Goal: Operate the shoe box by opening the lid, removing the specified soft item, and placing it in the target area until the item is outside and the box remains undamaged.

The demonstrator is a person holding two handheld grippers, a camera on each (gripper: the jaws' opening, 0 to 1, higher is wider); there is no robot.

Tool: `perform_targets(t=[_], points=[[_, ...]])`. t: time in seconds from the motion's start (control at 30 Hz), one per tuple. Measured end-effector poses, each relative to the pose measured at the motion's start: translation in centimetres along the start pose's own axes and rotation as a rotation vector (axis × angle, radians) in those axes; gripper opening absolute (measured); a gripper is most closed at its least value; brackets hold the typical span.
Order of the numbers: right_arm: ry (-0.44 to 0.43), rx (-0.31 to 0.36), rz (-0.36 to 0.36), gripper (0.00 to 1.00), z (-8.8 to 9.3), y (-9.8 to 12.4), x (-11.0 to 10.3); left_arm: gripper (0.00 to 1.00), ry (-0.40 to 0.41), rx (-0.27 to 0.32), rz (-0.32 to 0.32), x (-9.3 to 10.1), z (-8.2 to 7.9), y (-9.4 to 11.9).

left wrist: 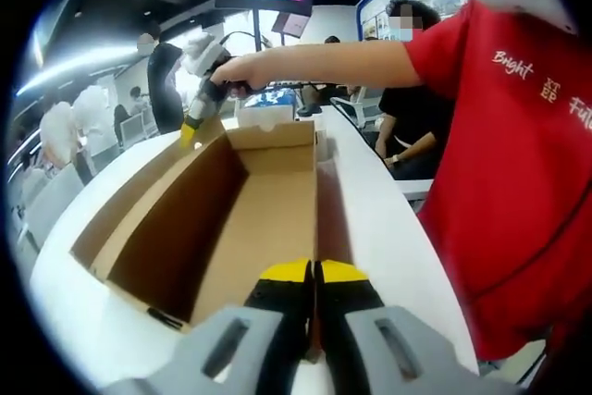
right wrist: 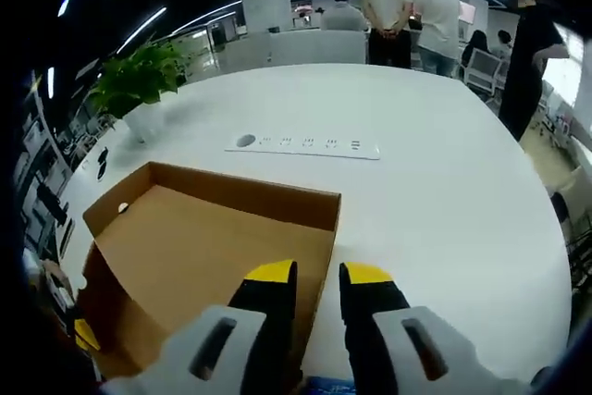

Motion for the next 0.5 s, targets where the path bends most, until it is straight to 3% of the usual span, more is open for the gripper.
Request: perform_targets(t=[0.5], points=[[0.024,-0.017,0.041,0.16,-0.3,-1.0,-0.4,0.02,-0.007,0.001,-0.002,0.0,-0.1,0.0]])
Point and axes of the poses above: the point that each gripper's makers call its tool centre point, and the gripper's own axes: y roughly backward along the fingers, x roughly to its right, z roughly out of its underside, the point moved 6 cm from there along y, roughly backward along the fingers, and after that the axes turned 12 degrees about z, right-handed, at the moved point
